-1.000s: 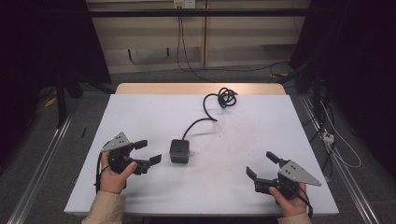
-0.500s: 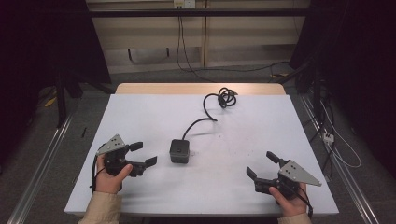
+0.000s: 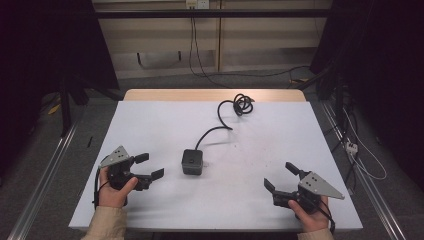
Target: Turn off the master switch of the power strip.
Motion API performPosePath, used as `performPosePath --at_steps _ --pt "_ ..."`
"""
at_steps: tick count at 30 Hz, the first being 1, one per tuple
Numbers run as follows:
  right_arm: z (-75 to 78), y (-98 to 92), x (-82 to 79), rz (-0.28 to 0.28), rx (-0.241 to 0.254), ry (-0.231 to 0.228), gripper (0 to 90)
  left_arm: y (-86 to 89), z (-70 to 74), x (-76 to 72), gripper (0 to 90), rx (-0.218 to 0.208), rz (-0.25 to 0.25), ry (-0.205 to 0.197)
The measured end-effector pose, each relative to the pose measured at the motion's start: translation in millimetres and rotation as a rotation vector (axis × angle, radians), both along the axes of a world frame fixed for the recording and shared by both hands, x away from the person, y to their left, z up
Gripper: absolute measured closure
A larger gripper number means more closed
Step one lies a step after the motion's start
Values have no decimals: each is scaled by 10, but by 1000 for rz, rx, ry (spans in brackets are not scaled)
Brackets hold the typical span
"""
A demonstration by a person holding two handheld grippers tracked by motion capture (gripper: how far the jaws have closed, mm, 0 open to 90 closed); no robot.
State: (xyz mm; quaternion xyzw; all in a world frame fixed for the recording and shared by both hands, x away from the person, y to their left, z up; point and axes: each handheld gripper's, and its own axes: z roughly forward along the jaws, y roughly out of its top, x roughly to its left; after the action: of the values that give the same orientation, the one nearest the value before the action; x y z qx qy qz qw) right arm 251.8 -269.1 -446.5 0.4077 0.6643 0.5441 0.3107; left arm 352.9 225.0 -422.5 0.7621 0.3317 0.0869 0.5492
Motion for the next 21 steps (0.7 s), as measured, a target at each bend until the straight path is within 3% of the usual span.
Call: performPosePath --at_steps 21 --pt "-4 0 0 0 -3 4 76 172 -103 -56 90 25 29 2"
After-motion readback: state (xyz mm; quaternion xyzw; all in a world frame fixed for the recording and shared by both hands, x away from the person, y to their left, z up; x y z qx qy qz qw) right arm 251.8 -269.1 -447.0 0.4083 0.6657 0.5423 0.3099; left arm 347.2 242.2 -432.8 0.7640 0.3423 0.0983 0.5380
